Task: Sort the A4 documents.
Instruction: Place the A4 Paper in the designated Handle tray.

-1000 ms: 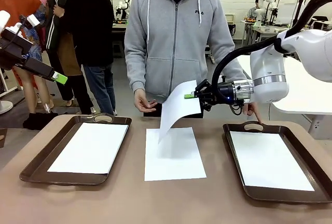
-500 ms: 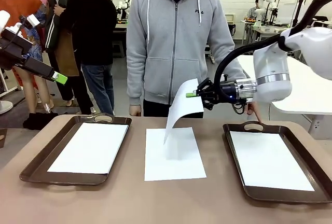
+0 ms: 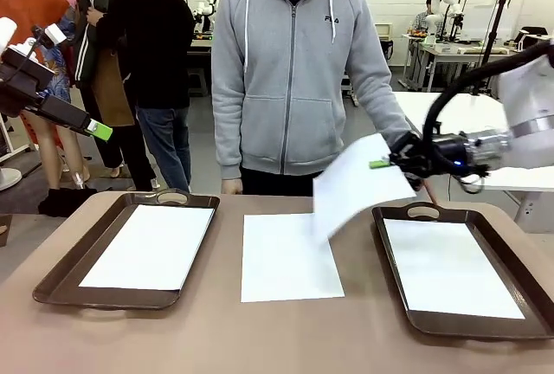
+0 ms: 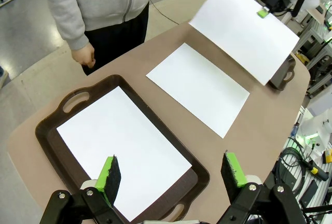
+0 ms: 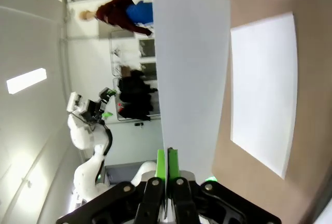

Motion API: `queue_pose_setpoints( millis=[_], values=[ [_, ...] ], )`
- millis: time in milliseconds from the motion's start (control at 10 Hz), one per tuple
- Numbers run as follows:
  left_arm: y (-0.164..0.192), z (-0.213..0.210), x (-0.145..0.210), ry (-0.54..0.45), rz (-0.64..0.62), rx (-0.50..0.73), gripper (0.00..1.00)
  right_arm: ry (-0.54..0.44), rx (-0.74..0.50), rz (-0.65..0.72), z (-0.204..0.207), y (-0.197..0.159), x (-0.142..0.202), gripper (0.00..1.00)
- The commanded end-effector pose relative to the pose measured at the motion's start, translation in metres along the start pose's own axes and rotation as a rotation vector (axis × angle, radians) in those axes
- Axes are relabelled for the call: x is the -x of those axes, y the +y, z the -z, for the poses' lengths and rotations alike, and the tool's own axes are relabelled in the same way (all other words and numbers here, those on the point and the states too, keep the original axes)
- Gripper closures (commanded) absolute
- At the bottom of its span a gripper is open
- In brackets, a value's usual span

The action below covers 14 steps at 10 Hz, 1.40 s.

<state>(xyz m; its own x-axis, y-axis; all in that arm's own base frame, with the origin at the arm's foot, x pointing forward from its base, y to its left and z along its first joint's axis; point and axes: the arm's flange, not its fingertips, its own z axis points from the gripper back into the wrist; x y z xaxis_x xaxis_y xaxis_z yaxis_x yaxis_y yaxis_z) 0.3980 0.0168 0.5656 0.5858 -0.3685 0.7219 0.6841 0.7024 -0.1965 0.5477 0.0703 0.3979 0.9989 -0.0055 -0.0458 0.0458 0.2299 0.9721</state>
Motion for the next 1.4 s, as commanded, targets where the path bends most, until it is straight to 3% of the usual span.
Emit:
queue_pose_setpoints(
  millis=[0, 200, 500, 800, 1100, 1300],
  values=[
    [-0.001, 0.001, 0.000, 0.004, 0.002, -0.004, 0.00, 0.073, 0.023, 0.031, -0.028, -0.011, 0.017, 0.99],
    [-0.001, 0.001, 0.000, 0.004, 0.002, -0.004, 0.00, 0.150, -0.014, -0.010, -0.069, -0.029, 0.033, 0.99],
    [-0.001, 0.001, 0.000, 0.004, 0.002, -0.004, 0.00, 0.171, -0.116, -0.061, -0.106, -0.060, 0.044, 0.99],
    [-0.001, 0.001, 0.000, 0.004, 0.002, -0.004, 0.00, 0.140, -0.122, -0.093, -0.127, -0.105, 0.043, 0.99],
    [-0.001, 0.001, 0.000, 0.004, 0.002, -0.004, 0.00, 0.063, -0.073, -0.115, -0.128, -0.146, 0.045, 0.99],
    [-0.001, 0.001, 0.000, 0.004, 0.002, -0.004, 0.00, 0.042, 0.015, -0.098, -0.131, -0.151, 0.049, 0.99]
  ],
)
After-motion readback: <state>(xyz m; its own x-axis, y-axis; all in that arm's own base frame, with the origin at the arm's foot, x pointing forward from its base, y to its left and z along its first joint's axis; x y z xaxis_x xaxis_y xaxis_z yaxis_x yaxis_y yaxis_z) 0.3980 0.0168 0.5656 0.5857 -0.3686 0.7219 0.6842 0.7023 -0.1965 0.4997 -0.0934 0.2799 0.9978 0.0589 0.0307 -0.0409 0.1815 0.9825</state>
